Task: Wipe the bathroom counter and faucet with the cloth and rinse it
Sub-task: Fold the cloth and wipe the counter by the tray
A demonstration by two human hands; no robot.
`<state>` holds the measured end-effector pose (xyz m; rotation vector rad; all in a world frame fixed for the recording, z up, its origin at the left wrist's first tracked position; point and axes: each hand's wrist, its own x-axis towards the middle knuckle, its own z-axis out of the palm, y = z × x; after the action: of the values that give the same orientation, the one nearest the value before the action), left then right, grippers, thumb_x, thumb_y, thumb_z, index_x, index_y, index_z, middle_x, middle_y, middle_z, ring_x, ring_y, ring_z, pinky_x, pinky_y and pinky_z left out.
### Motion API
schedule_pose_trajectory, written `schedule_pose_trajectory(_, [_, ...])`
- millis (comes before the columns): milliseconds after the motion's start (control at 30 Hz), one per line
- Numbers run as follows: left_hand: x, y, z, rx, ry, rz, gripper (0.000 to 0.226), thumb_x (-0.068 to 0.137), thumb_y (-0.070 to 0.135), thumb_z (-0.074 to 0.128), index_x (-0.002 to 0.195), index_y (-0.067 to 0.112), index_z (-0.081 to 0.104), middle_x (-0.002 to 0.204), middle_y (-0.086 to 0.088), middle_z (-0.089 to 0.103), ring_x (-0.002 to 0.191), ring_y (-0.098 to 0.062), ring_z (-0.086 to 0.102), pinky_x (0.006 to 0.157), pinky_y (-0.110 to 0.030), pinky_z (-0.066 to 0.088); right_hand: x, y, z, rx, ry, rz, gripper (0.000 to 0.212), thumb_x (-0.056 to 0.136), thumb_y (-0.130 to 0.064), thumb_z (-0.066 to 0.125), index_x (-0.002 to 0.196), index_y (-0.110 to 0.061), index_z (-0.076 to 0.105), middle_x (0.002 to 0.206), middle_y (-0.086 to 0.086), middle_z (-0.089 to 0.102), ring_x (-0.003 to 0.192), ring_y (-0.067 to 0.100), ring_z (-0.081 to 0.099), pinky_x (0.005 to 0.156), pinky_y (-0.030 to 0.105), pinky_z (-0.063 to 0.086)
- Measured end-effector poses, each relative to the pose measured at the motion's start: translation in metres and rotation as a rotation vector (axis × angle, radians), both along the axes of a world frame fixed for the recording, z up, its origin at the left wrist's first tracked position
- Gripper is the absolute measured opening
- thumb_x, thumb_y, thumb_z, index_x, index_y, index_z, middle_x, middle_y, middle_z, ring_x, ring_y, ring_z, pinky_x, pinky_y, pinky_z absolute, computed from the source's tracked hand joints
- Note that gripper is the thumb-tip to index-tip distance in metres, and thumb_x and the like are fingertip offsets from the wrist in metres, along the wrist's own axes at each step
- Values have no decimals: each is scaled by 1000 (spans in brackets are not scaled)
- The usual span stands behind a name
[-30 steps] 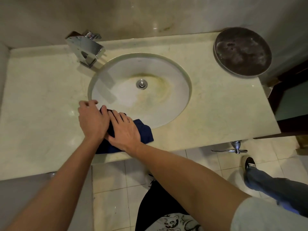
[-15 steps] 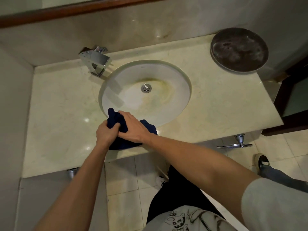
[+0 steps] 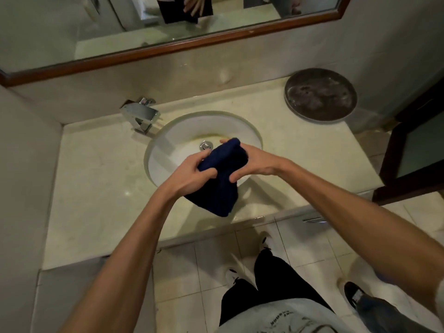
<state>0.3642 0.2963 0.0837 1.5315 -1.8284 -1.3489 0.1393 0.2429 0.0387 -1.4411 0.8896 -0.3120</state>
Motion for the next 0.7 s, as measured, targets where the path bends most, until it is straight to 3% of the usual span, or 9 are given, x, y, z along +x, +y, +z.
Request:
schedule_pose_trajectory(67, [-21,-6,11,30,54,-40,22,85,11,63,105,19,64,95,-7,68,83,-19,64,77,-31,51,-26,-1,16,29,46,20,67,75,-2,87,134,-12,56,111,-1,73,96,6,71,76,23,54])
schedule_pose_trajectory(100, [-32,-8,16,48,80,-41,24,87,7,63,106,23,65,95,-6,68,83,-14,64,76,-27,51,-39,-1,20,34,79,3,58,73,-8,88,124,-9,62,98,3,74,84,10,70,70,26,52])
schedule_pose_trajectory(167, [-53,-12,18,107,130,-24,27,89,4,63,108,22,65,99,-7,67,87,-12,65,81,-28,52,-68,0,23,53,112,-62,58,61,-28,90,112,-8,69,94,16,75,84,24,69,72,37,51])
schedule_pose_trajectory(233, [-73,-16,14,165,181,-21,30,89,7,65,116,18,63,109,-13,68,100,-26,68,92,-43,54,-97,0,21,59,107,-122,56,58,-36,88,106,-12,72,97,9,78,90,22,73,78,34,56])
schedule_pose_trajectory(300, [-92,-16,7,222,215,-21,36,90,10,65,123,23,61,114,-10,70,107,-29,67,98,-51,53,-126,1,22,57,95,-154,41,66,-30,88,101,-14,73,93,1,78,88,16,74,77,29,56])
schedule_pose_trajectory(367, [-116,-13,0,294,285,-26,42,94,7,63,131,27,57,119,-4,70,109,-24,69,97,-46,56,-154,3,23,46,106,-161,27,79,-16,87,102,-15,73,92,-1,78,88,15,74,77,30,56])
schedule_pose_trajectory(433, [-142,-9,-7,355,360,-31,47,97,5,61,137,27,53,125,-3,69,112,-23,68,96,-42,57,-180,4,22,14,143,-148,26,83,-15,84,107,-13,73,100,2,78,95,20,75,83,36,58])
schedule_pose_trajectory(567, [-188,-10,-24,451,531,15,51,99,1,59,142,28,49,134,-2,65,123,-23,64,103,-42,54,-228,-10,30,-55,264,-80,47,71,-46,88,103,-16,72,99,3,77,94,23,74,87,47,58])
schedule_pose_trajectory(700, [-221,-25,-52,485,532,139,47,99,9,63,141,26,50,131,2,67,120,-19,66,99,-35,56,-243,-50,23,-237,509,-54,50,62,-54,91,95,-22,70,88,-4,72,84,17,68,76,40,53])
